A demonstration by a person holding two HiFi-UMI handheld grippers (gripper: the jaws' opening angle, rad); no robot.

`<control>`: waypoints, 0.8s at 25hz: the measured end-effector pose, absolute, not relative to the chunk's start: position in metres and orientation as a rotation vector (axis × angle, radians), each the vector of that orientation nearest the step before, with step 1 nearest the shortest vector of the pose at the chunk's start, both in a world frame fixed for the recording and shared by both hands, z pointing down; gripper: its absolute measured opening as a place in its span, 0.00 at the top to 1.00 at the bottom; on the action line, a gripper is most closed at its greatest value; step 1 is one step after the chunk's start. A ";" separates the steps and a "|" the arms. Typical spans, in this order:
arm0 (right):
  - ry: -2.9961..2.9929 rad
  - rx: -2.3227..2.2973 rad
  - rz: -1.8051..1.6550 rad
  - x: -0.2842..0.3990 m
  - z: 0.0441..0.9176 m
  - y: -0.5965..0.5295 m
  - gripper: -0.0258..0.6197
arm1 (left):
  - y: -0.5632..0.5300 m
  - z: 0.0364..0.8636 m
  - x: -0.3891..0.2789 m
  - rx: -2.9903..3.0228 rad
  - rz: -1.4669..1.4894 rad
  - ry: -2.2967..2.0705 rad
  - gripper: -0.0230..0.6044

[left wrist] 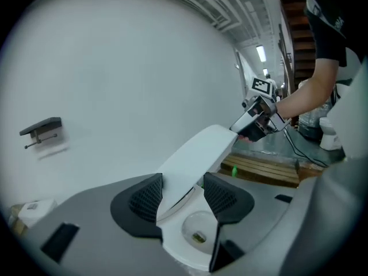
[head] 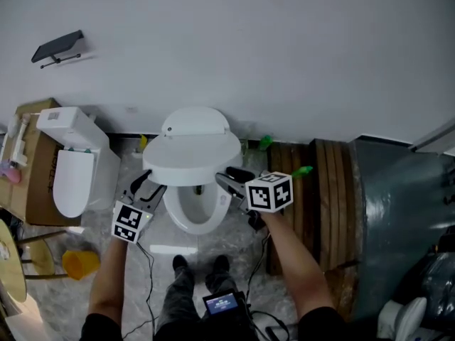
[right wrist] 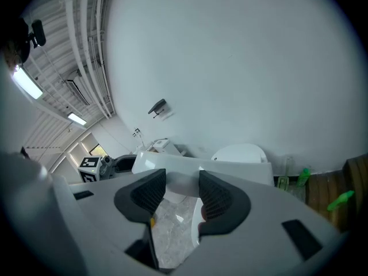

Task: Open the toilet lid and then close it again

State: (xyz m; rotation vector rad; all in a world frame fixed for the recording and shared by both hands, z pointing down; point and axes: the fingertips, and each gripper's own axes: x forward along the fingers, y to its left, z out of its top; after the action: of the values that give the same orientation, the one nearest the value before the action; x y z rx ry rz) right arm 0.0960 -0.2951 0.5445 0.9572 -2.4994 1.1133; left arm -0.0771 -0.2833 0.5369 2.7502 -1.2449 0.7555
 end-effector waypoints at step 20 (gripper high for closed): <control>-2.395 1.011 0.252 0.085 0.503 -0.338 0.67 | -0.353 0.494 -0.082 2.603 0.586 -1.305 0.62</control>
State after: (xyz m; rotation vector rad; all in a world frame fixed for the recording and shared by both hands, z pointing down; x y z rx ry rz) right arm 0.0855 -0.3381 0.5026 1.0108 -2.3953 0.2521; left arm -0.0819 -0.3526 0.4941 2.6030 -1.3047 0.5862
